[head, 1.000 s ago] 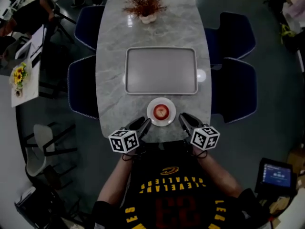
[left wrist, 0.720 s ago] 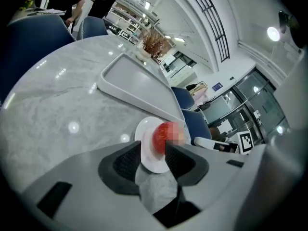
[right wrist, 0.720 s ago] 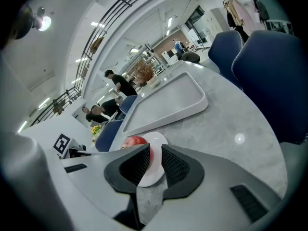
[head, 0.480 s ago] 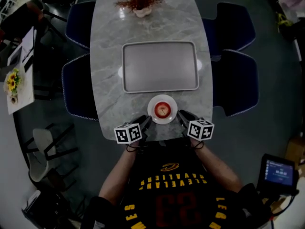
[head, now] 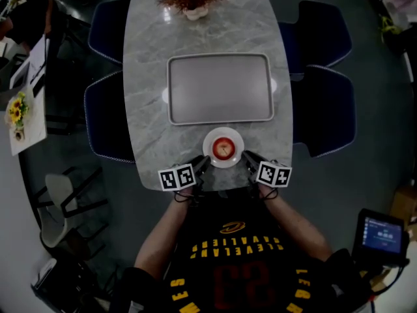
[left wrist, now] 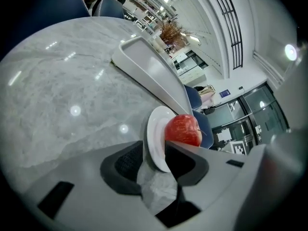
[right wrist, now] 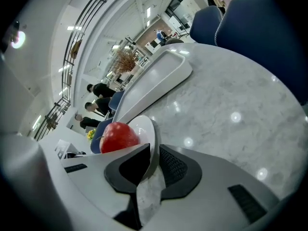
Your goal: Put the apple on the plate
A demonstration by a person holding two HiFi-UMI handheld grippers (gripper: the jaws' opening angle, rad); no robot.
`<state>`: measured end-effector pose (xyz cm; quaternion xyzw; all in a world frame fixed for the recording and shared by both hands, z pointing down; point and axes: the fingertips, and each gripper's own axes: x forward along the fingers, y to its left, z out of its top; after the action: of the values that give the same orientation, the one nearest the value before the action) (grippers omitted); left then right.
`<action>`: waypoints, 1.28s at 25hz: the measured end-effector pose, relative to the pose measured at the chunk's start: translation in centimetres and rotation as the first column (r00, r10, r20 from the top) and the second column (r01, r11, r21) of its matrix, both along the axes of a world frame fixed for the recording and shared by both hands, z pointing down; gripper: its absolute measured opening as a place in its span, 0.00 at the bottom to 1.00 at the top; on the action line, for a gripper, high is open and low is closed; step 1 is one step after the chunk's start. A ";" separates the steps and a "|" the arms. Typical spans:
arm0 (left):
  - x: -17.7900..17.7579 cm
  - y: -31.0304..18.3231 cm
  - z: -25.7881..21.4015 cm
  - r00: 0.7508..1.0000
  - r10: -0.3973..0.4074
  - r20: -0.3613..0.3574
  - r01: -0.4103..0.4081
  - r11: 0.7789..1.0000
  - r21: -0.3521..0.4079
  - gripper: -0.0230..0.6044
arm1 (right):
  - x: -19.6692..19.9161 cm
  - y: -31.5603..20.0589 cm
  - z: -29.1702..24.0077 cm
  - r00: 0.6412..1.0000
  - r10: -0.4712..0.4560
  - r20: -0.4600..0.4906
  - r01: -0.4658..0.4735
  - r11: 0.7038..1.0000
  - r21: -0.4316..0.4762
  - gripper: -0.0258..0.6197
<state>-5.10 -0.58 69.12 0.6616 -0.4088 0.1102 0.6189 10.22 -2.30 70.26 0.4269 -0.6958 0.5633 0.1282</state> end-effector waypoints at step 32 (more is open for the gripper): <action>0.6 -0.5 -1.2 0.988 -0.111 -0.104 0.106 0.993 -0.046 0.09 | -0.3 -0.6 -2.3 0.982 0.085 0.171 -0.085 0.996 -0.009 0.10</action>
<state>-4.53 -1.04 67.95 0.6306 -0.4082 0.0492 0.6583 9.91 -2.92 67.97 0.4063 -0.6848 0.6033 0.0441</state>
